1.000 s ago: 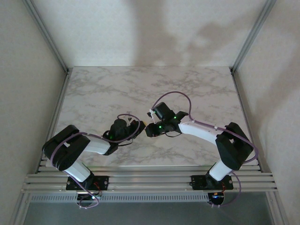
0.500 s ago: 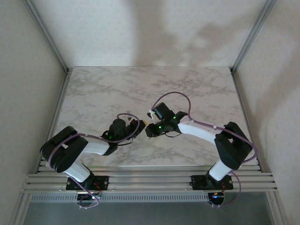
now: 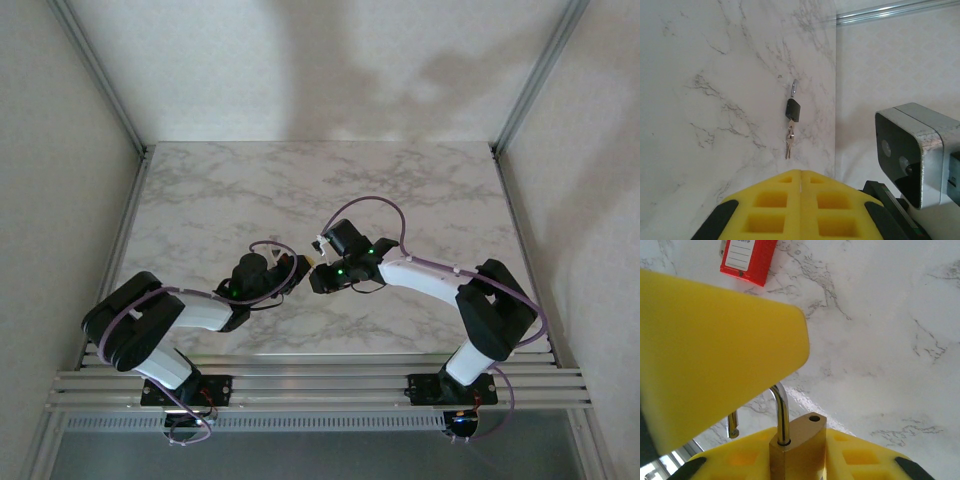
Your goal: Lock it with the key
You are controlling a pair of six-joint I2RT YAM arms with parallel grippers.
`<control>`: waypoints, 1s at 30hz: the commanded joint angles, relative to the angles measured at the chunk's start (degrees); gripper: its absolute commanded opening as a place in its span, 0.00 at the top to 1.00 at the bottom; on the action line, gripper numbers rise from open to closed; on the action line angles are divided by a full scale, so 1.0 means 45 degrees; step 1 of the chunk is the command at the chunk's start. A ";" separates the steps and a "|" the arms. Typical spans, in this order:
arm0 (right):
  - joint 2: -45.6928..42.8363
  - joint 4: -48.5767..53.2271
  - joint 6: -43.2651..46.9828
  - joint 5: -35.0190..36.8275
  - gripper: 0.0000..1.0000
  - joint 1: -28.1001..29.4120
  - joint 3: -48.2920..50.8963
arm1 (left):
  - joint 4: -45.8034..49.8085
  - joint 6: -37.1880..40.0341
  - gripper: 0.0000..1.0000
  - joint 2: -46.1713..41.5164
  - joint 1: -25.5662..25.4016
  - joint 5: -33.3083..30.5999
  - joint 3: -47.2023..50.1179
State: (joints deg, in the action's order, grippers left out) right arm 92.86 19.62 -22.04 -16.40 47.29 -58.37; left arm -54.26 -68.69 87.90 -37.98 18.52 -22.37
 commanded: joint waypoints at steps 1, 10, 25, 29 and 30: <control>0.0202 0.0055 0.0016 -0.0009 0.75 0.0092 -0.0058 | -0.0795 -0.0264 1.00 -0.0502 -0.0177 0.0354 0.0127; 0.0068 0.0087 0.0044 -0.0035 0.78 0.0097 0.0019 | -0.0698 -0.0283 1.00 -0.0953 -0.0175 0.0327 0.0184; -0.0678 0.0268 0.0435 -0.0296 0.84 0.0107 0.0189 | -0.0600 0.0339 1.00 -0.1758 -0.0136 0.0373 0.0796; -0.0869 0.0251 0.0630 -0.0688 0.83 0.0092 0.0241 | -0.0321 0.0623 1.00 -0.1987 -0.0033 0.0329 0.0921; -0.0880 0.0270 0.0640 -0.0781 0.80 0.0092 0.0254 | -0.0253 0.0687 1.00 -0.2046 0.0002 0.0334 0.0938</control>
State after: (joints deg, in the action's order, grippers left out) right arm 90.08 18.90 -20.18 -20.05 48.14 -58.37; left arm -54.22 -67.35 80.47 -38.17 18.63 -19.31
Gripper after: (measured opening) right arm 0.191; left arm 0.063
